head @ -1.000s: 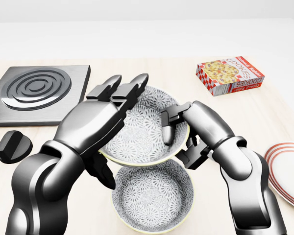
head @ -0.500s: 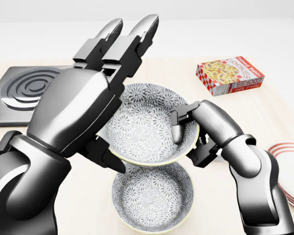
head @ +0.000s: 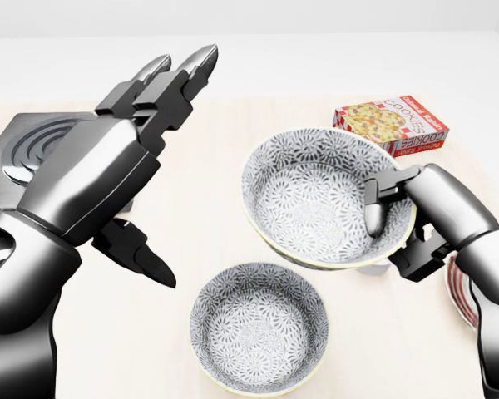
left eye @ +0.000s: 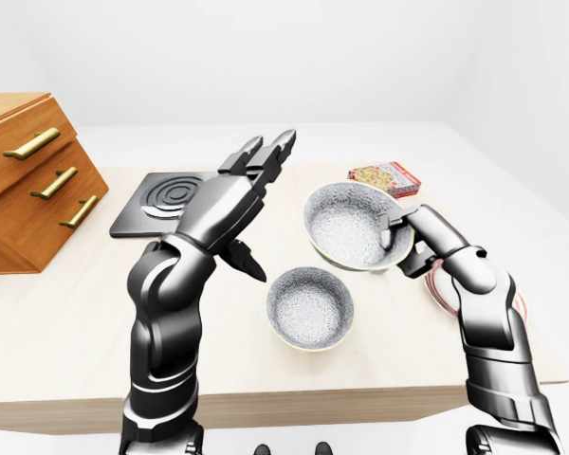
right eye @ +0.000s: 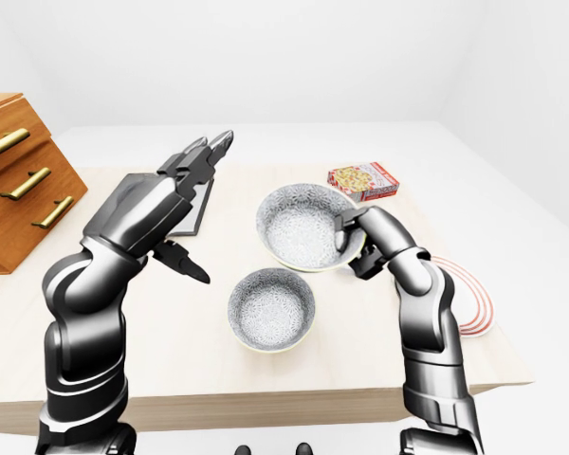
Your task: Pick the akita bowl from table center and place it on the plate.
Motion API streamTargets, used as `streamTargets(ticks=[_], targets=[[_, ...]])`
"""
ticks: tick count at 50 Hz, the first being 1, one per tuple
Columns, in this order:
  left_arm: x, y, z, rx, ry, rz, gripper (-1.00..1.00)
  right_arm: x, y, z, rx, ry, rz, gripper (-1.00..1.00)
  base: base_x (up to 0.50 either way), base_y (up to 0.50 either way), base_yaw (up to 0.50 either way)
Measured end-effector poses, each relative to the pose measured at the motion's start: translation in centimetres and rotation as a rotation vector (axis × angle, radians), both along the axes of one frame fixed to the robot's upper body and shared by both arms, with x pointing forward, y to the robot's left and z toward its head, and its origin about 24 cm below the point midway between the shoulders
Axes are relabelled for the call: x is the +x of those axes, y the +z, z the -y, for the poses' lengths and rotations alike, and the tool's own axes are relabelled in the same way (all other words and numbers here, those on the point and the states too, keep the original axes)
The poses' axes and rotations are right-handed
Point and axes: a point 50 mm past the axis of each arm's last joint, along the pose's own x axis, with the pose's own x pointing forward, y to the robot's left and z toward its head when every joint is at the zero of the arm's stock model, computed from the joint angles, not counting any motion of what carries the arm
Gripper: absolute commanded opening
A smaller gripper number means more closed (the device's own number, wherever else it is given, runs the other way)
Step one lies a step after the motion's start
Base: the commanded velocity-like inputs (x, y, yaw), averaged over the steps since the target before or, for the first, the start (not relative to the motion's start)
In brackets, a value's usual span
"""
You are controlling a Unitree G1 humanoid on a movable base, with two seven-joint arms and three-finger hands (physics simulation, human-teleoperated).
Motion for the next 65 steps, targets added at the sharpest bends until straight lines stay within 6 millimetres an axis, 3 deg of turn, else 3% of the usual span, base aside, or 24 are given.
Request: streamTargets(ticks=[23, 43, 65], targets=[[3.7, -4.6, -2.3, -0.061, 0.049, -0.240, 1.00, -3.2, -0.9, 8.1, -0.018, -0.239, -0.065, -1.00, 0.00, 0.00, 0.00], [3.6, -6.0, -2.5, -0.079, 0.058, -0.281, 1.00, -5.1, -3.4, 13.6, 0.014, -0.464, -0.144, -1.00, 0.00, 0.00, 0.00], [3.4, -6.3, -2.3, -0.078, 0.057, -0.292, 1.00, -5.6, -5.9, 17.3, 0.000, -0.626, -0.179, -1.00, 0.00, 0.00, 0.00]])
